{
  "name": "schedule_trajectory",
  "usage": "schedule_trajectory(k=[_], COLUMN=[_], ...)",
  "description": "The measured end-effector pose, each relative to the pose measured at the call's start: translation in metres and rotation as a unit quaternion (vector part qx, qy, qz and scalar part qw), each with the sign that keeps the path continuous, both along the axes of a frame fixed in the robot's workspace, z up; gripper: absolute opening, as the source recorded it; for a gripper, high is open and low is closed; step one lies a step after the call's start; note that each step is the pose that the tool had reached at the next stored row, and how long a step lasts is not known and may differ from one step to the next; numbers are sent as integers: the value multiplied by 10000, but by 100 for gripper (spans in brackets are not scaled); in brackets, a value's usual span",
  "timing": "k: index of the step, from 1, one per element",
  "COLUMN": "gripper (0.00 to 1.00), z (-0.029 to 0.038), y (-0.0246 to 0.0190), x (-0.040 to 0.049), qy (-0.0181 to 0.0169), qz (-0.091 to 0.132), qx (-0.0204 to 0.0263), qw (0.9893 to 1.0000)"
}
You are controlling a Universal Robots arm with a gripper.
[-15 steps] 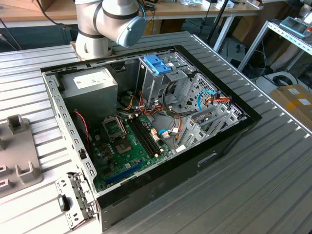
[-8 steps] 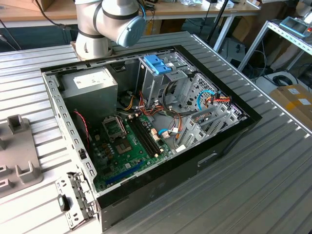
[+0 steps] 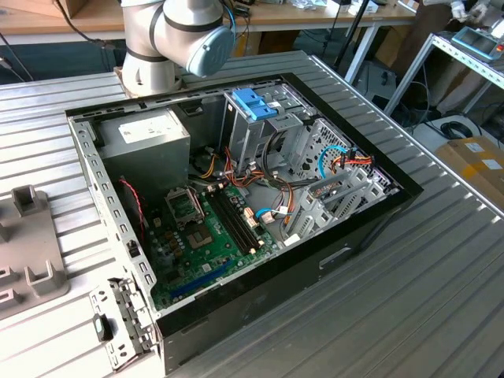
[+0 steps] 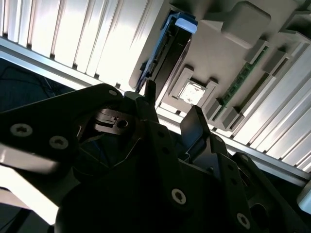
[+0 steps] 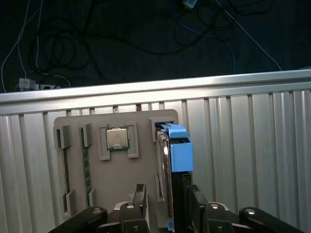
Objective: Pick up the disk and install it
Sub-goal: 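Pick up the disk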
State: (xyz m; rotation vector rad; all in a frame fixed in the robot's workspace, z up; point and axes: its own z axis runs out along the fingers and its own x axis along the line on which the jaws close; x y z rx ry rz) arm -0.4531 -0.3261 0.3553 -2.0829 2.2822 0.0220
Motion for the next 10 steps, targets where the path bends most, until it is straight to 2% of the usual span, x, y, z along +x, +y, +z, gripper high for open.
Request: schedule_trajectory(k=[5, 10], gripper=[48, 48], z=[-35, -67], y=[54, 136], x=[-69, -92], qy=[1, 0], qz=[0, 0], qx=[0, 0], qw=[10000, 10000])
